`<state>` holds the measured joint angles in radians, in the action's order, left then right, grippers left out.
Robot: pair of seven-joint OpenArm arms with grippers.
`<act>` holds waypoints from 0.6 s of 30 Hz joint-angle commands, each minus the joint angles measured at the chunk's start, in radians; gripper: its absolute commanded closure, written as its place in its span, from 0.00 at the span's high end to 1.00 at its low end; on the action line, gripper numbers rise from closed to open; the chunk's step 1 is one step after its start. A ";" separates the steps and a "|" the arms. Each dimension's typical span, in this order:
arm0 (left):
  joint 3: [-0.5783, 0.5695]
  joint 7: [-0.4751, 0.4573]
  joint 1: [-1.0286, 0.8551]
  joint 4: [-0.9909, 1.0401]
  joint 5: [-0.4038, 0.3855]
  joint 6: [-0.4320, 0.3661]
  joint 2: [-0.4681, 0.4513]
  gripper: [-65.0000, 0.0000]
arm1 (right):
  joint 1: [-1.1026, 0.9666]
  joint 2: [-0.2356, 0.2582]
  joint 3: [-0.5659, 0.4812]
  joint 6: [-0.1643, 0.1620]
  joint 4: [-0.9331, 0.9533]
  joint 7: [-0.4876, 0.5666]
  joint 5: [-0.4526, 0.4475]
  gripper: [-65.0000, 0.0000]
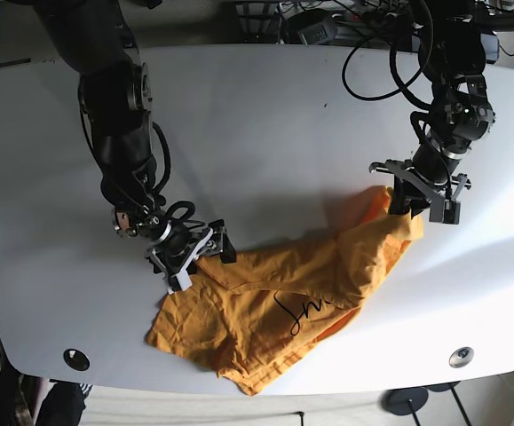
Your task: Fold the T-shirt properly
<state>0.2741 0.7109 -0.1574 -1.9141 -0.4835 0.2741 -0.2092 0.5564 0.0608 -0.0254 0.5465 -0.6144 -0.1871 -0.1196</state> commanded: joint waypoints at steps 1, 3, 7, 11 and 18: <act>0.004 -0.026 0.012 -0.017 -0.011 0.004 -0.011 0.03 | 0.006 -0.009 0.000 0.007 -0.011 0.007 0.031 0.78; 0.004 -0.026 0.012 -0.017 -0.011 0.004 -0.011 0.03 | -0.002 -0.013 0.000 0.002 -0.008 0.034 0.065 0.65; 0.004 -0.026 0.012 -0.017 -0.011 0.004 -0.011 0.03 | -0.019 -0.013 0.002 0.002 -0.009 0.036 0.085 0.32; 0.004 -0.026 0.014 -0.018 -0.013 0.004 -0.011 0.03 | -0.019 -0.006 0.005 0.001 -0.012 0.036 0.085 0.04; -0.002 -0.015 0.071 -0.088 -0.014 0.004 -0.012 0.03 | -0.106 0.018 0.057 0.001 -0.333 -0.101 0.076 0.03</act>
<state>0.2726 0.7261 -0.1047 -1.9755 -0.4831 0.2733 -0.2119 0.4030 0.0719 0.0376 0.5438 -0.9253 -0.3389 -0.0288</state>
